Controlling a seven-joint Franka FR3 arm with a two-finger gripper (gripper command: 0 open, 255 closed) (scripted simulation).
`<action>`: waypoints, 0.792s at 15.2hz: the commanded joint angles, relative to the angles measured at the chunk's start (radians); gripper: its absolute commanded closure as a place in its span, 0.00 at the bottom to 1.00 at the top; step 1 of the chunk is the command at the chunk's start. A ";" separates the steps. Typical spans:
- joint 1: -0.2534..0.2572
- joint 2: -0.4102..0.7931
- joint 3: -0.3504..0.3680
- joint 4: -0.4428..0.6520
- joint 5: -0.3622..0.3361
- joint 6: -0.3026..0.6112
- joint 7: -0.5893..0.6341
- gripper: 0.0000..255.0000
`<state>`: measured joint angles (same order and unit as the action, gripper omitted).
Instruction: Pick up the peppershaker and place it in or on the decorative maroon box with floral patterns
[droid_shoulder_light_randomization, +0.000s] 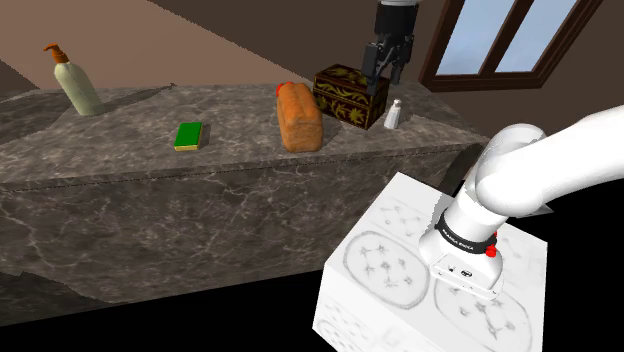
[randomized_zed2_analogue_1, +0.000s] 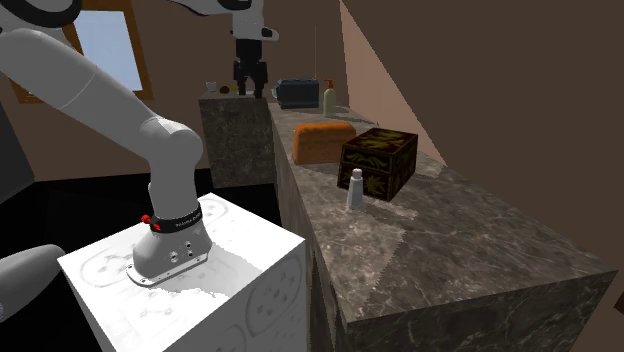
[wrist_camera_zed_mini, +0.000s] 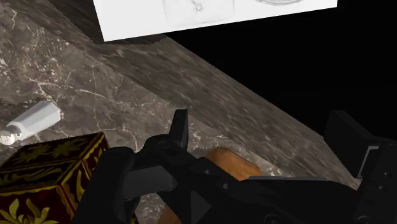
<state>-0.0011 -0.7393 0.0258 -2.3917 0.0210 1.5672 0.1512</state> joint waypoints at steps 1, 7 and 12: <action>0.000 0.000 0.000 0.000 0.000 0.000 0.000 0.00; -0.053 0.018 -0.105 -0.084 -0.100 0.124 -0.125 0.00; -0.098 0.074 -0.198 -0.121 -0.178 0.242 -0.226 0.00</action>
<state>-0.0899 -0.6731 -0.1553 -2.5011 -0.1414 1.7830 -0.0554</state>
